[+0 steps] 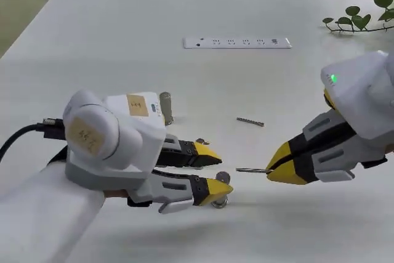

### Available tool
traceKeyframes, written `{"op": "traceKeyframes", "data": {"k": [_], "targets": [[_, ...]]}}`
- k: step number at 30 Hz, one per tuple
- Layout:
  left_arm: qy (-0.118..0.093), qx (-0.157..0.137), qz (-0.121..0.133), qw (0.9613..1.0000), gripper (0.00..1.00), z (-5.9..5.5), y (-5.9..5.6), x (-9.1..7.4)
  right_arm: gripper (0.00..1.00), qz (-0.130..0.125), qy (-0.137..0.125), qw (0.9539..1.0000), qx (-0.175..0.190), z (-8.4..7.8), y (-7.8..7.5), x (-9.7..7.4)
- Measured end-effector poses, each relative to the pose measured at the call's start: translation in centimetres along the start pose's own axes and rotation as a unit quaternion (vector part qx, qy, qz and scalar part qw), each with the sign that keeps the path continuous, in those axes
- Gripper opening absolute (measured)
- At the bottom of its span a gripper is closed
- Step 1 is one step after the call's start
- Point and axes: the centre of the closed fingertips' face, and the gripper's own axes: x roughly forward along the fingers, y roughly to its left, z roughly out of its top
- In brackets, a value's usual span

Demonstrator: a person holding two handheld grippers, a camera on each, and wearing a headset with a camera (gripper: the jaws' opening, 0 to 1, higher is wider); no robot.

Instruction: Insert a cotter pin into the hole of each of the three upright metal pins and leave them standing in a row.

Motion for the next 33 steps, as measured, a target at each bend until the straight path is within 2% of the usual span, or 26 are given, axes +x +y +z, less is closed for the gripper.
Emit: {"op": "traceKeyframes", "data": {"k": [6, 15, 23, 26, 33], "targets": [[0.013, -0.001, -0.005, 0.9999, 0.17, -0.9, 0.1, 0.4, 0.00, -0.006, 0.010, 0.9999, 0.001, -0.8, 0.0, 0.7], [0.020, -0.006, -0.012, 0.9997, 0.10, -1.4, 0.2, 0.8, 0.00, -0.004, 0.008, 1.0000, -0.003, -0.6, 0.0, 1.3], [0.018, -0.008, -0.016, 0.9997, 0.10, -1.3, 0.1, 0.8, 0.00, 0.003, 0.011, 0.9998, -0.015, -0.4, 0.1, 1.8], [0.016, -0.017, -0.015, 0.9996, 0.10, -1.3, 0.0, 0.8, 0.00, 0.002, 0.012, 0.9998, -0.017, -0.4, 0.1, 1.8], [0.017, -0.016, -0.017, 0.9996, 0.10, -1.2, -0.1, 0.7, 0.00, 0.003, 0.002, 0.9996, -0.028, 0.1, 0.2, 1.7]]}}
